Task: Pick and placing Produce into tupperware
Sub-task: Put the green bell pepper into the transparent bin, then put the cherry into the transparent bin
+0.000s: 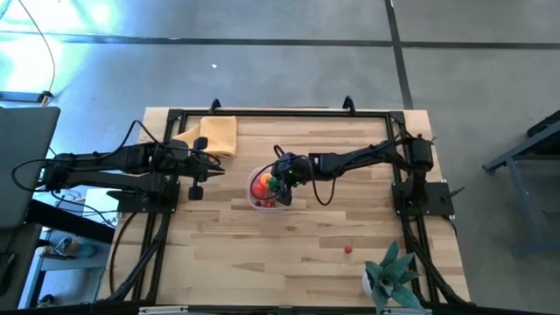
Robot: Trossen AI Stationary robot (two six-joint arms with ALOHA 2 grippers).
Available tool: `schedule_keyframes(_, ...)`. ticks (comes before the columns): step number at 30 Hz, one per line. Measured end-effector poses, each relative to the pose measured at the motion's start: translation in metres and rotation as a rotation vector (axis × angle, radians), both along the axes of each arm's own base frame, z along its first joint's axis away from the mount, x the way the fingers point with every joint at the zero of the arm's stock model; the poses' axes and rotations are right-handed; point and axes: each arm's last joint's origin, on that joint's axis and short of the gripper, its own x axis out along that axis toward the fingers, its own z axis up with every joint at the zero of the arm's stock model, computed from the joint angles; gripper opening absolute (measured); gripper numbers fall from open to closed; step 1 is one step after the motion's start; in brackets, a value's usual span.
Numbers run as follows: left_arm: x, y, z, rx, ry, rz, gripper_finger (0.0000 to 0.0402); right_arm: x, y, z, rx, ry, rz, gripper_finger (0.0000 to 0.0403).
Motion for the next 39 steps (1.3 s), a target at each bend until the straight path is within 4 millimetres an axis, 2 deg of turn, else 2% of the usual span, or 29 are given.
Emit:
schedule_keyframes(25, 0.000, 0.000, 0.000, 0.000, 0.000, 0.000, 0.0024, 0.000, 0.000, 0.002, -0.064, 0.001, 0.004, 0.0273)
schedule_keyframes(27, 0.000, 0.000, 0.000, 0.000, 0.000, 0.000, 0.0024, 0.001, 0.000, 0.008, -0.068, -0.004, 0.013, 0.0273)
schedule_keyframes(31, 0.000, 0.000, 0.000, 0.000, -0.001, 0.001, 0.0024, 0.005, 0.000, 0.034, -0.084, 0.021, 0.029, 0.0273)
schedule_keyframes(36, 0.000, 0.000, 0.000, 0.000, -0.001, 0.000, 0.0024, 0.004, 0.000, 0.071, -0.113, 0.178, 0.002, 0.0273)
schedule_keyframes(39, 0.000, 0.000, 0.000, 0.000, 0.000, 0.000, 0.0024, -0.005, 0.005, 0.090, -0.110, 0.313, -0.060, 0.0273)
